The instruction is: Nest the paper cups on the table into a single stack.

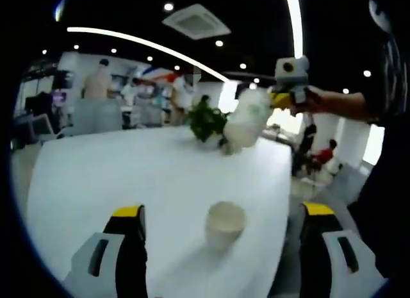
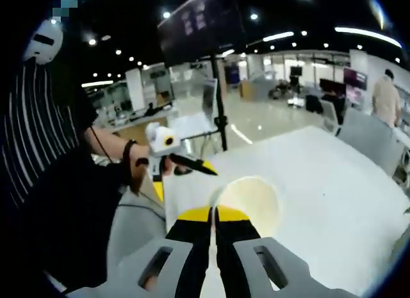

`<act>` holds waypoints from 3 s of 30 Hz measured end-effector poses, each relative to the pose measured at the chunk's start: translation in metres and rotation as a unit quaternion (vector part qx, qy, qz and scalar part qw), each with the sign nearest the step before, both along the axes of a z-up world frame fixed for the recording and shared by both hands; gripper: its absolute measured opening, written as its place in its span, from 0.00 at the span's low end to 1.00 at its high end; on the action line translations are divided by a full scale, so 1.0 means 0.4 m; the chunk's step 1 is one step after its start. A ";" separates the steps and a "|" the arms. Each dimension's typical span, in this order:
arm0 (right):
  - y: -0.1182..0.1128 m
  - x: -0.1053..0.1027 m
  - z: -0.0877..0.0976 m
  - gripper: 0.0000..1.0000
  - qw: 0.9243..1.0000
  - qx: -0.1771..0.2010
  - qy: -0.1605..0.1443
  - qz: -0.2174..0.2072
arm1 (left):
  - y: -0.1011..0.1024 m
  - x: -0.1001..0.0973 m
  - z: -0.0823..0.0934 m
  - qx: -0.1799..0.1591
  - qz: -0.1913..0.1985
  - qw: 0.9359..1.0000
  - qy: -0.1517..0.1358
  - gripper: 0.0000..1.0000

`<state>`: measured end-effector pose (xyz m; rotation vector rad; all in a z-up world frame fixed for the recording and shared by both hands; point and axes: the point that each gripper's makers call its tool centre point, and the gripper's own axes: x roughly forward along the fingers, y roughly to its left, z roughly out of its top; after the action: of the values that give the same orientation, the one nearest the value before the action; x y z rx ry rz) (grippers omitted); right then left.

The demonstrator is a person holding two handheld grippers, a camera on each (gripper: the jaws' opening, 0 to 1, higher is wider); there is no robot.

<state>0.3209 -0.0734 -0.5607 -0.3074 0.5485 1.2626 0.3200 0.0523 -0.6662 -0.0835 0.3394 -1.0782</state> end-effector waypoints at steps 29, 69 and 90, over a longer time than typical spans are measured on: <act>0.073 -0.069 -0.119 0.00 0.918 -0.280 -0.121 0.253 | 0.018 -0.044 -0.051 0.010 0.010 1.000 0.006 0.96; 0.118 -0.065 -0.297 0.00 0.852 -0.352 -0.137 0.363 | 0.018 -0.063 -0.068 0.014 0.008 1.000 0.012 0.94; 0.115 -0.070 -0.380 0.00 0.848 -0.355 -0.121 0.375 | 0.026 -0.064 -0.081 0.015 0.016 0.999 0.023 0.94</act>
<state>0.2929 -0.0272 -0.7127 -1.3975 0.6918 1.6905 0.2943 0.0627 -0.6987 -0.0879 0.3947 -1.0405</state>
